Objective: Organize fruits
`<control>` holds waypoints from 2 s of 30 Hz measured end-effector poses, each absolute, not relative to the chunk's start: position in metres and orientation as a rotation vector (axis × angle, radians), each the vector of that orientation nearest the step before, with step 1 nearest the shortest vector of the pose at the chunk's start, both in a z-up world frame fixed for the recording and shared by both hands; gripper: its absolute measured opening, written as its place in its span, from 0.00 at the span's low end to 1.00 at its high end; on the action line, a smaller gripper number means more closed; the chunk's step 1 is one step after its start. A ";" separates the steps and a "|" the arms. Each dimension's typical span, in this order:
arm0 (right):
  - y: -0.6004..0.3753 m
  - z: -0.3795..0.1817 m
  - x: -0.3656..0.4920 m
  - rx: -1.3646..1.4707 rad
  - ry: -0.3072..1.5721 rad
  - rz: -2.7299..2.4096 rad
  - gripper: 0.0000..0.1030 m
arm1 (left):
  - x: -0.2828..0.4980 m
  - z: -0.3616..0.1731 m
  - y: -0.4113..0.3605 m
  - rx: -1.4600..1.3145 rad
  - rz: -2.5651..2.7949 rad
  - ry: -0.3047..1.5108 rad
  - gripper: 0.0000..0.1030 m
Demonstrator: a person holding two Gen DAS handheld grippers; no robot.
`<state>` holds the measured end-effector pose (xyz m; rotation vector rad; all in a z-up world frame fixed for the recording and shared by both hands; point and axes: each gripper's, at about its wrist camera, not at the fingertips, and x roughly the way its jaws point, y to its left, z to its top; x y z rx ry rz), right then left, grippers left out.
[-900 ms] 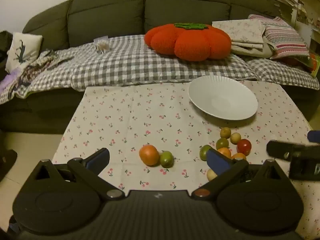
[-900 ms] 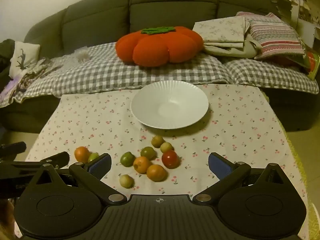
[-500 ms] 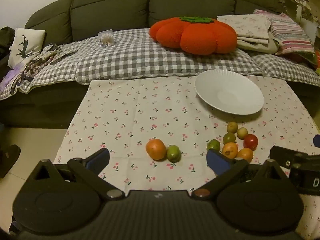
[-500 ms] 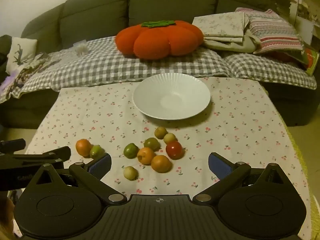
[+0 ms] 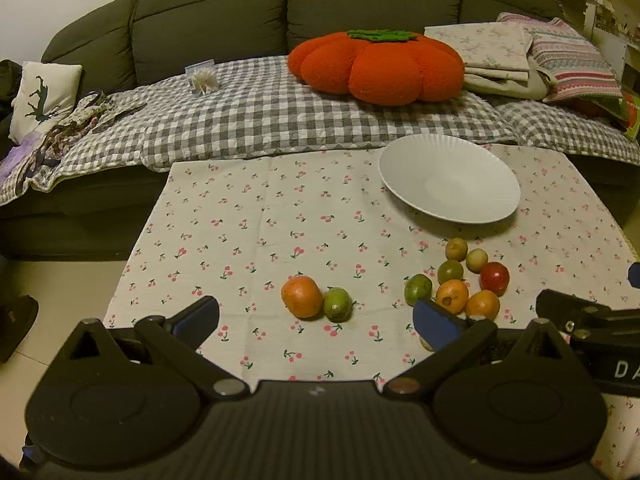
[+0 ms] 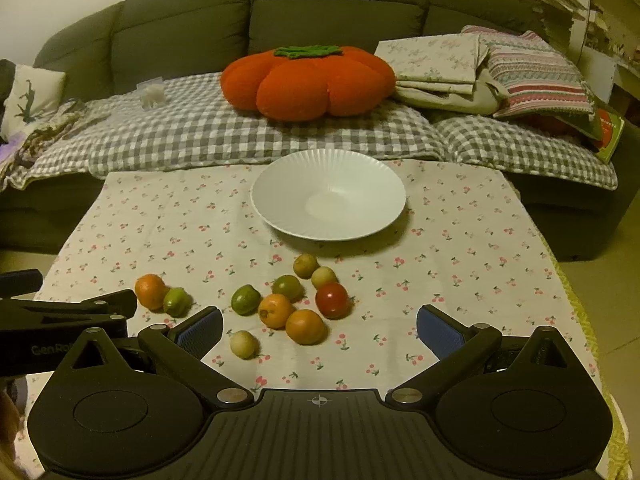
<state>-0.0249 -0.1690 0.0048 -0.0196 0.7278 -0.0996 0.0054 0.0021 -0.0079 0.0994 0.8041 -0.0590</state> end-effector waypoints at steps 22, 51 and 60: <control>-0.169 0.003 -0.025 -0.032 0.713 -0.116 1.00 | 0.006 -0.010 0.004 0.095 -0.045 0.801 0.99; -0.182 -0.006 -0.007 -0.003 0.691 -0.075 1.00 | 0.024 -0.020 0.014 0.089 -0.015 0.824 0.99; -0.209 -0.018 0.020 0.090 0.749 -0.026 1.00 | 0.070 -0.030 0.050 -0.043 0.011 0.890 0.99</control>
